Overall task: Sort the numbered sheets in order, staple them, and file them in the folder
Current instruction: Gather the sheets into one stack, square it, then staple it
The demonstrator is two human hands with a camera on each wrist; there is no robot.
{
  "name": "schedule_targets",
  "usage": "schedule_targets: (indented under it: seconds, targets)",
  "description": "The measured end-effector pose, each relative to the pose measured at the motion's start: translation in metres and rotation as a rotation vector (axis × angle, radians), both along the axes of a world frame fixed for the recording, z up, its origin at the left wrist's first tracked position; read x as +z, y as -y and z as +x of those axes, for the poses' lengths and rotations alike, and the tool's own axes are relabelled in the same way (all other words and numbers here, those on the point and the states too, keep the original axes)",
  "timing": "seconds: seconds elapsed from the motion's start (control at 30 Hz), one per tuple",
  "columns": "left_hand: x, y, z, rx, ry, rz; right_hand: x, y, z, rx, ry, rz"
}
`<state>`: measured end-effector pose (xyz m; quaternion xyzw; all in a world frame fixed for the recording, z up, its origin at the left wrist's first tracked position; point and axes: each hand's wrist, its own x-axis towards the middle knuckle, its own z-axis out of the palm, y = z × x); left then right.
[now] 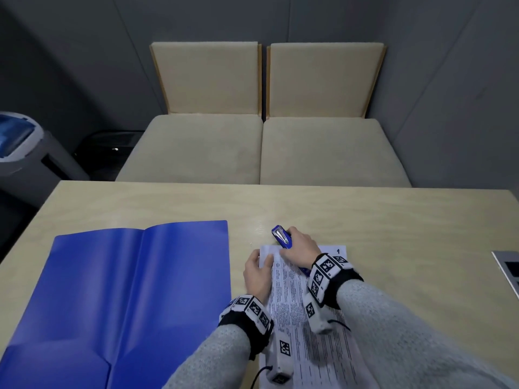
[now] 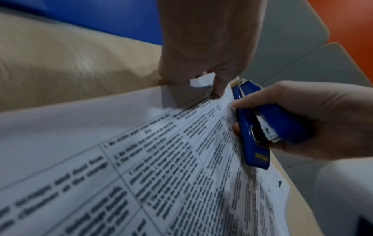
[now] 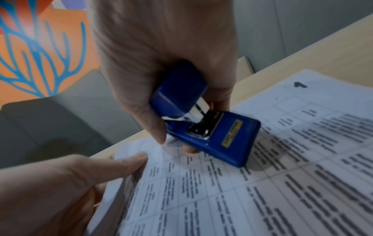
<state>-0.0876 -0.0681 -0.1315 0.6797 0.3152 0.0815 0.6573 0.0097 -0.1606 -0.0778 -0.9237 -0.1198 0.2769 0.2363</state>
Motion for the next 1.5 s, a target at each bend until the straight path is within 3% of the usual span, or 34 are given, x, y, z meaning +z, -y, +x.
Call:
schedule_targets:
  seconds: [0.37,0.43,0.53,0.63,0.9,1.2,1.33,1.5]
  targets:
    - [0.001,-0.012,0.009,0.065,-0.082,-0.088,-0.005,-0.004,0.005,-0.074,-0.057,0.017]
    - [0.002,-0.013,0.01,0.074,-0.088,-0.079,-0.003,-0.008,0.013,-0.302,-0.127,0.217]
    - [0.003,-0.01,0.01,0.077,-0.076,-0.058,0.006,-0.015,0.027,-0.808,-0.389,0.751]
    - [0.003,-0.009,0.008,0.075,-0.047,-0.024,0.016,-0.025,0.036,-0.972,-0.464,1.006]
    - [0.004,-0.007,0.007,0.091,0.007,0.036,-0.001,-0.044,0.025,-0.689,-0.301,0.742]
    - [0.009,-0.008,0.01,0.11,-0.022,0.085,0.008,-0.058,0.022,-0.365,-0.134,0.336]
    - [0.013,-0.011,0.013,0.135,-0.047,0.005,0.009,-0.068,0.017,-0.33,-0.096,0.232]
    - [0.014,-0.021,0.017,0.179,-0.127,-0.145,0.004,-0.078,0.018,-0.409,-0.099,0.229]
